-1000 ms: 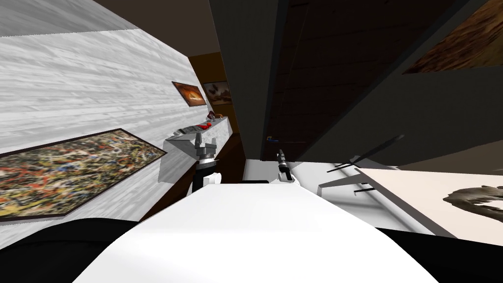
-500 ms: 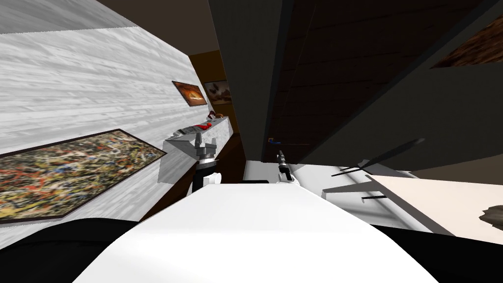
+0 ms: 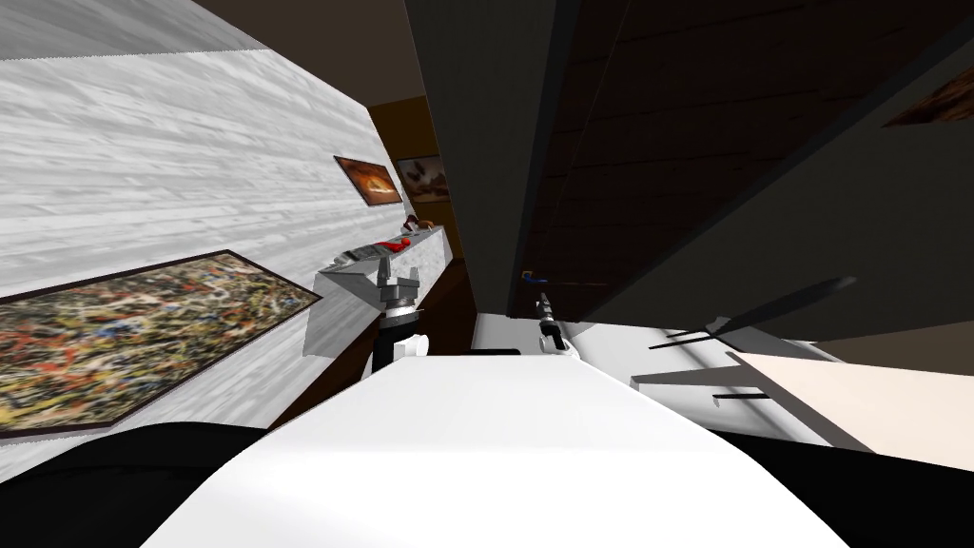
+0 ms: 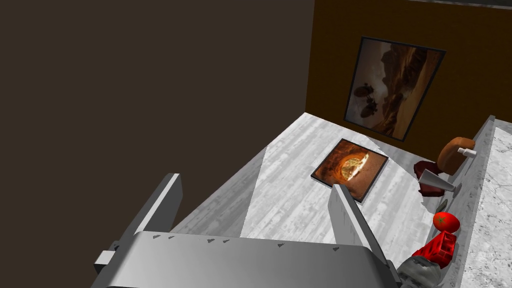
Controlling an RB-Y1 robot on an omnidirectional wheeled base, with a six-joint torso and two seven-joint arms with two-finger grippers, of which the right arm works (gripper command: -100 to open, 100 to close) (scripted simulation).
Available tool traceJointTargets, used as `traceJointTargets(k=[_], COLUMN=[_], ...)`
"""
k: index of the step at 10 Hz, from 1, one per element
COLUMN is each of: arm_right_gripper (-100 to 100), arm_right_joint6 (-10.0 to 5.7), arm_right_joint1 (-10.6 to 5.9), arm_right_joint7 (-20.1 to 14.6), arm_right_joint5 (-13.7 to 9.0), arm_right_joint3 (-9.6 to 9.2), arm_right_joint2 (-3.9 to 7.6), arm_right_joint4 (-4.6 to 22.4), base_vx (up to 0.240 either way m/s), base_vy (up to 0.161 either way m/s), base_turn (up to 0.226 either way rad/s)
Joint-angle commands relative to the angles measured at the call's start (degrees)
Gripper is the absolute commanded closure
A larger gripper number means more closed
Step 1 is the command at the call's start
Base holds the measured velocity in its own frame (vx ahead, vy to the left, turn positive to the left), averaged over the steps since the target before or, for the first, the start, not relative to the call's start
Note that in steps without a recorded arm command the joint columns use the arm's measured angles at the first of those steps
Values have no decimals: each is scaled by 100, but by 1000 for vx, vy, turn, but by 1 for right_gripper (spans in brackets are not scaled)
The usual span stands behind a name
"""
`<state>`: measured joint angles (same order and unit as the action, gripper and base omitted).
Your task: Pull the door open
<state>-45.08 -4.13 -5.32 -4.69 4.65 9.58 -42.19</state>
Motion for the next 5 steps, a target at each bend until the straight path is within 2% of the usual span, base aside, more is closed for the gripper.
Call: traceJointTargets(k=[1, 5], arm_right_gripper=[-100, -100], arm_right_joint6=[-59, -168], arm_right_joint1=[-87, -255], arm_right_joint7=[-28, -88], arm_right_joint5=[1, 6], arm_right_joint3=[14, 41], arm_right_joint2=[14, 41], arm_right_joint4=[211, 631], base_vx=[80, 88], base_vy=[-10, -12], base_turn=[29, 25])
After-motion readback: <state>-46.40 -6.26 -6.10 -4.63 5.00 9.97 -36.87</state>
